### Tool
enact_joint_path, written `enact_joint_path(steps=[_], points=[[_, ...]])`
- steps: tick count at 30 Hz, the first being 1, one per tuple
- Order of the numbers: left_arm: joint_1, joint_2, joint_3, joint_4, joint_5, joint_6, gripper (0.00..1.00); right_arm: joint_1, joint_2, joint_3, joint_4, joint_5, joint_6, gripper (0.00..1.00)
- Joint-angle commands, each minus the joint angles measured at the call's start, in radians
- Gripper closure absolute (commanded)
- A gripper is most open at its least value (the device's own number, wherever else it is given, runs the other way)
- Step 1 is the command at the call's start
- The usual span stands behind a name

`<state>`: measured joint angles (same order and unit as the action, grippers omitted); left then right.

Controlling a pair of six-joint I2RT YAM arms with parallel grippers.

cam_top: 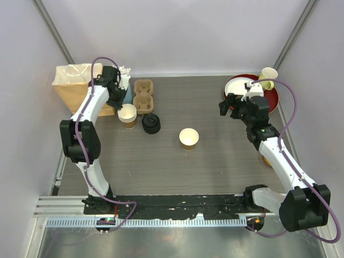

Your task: Pack the takeout coffee

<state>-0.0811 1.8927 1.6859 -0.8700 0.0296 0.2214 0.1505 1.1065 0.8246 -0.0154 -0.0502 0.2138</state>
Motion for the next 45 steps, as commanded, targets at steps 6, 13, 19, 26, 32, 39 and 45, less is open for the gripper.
enact_joint_path(steps=[6, 13, 19, 26, 32, 39, 45], points=[[0.001, -0.101, 0.058, -0.067, 0.041, 0.018, 1.00, 0.000, -0.004, 0.011, 0.048, -0.014, -0.010, 0.04], [0.037, -0.144, 0.081, -0.107, 0.168, 0.001, 1.00, 0.001, -0.002, 0.015, 0.048, -0.030, -0.008, 0.04], [0.044, -0.104, -0.015, -0.066, 0.092, 0.012, 1.00, 0.001, 0.018, 0.018, 0.052, -0.071, -0.004, 0.04], [0.046, -0.208, -0.046, -0.051, 0.244, -0.016, 1.00, 0.003, 0.039, 0.031, 0.052, -0.125, 0.007, 0.05], [0.076, -0.081, -0.020, -0.119, 0.256, -0.010, 1.00, 0.011, 0.038, 0.030, 0.051, -0.163, 0.007, 0.05], [0.076, -0.204, -0.025, -0.037, 0.213, -0.039, 1.00, 0.040, 0.041, 0.042, 0.049, -0.180, -0.013, 0.05], [0.076, -0.305, 0.069, -0.020, 0.171, -0.060, 1.00, 0.044, 0.035, 0.042, 0.046, -0.180, -0.014, 0.05]])
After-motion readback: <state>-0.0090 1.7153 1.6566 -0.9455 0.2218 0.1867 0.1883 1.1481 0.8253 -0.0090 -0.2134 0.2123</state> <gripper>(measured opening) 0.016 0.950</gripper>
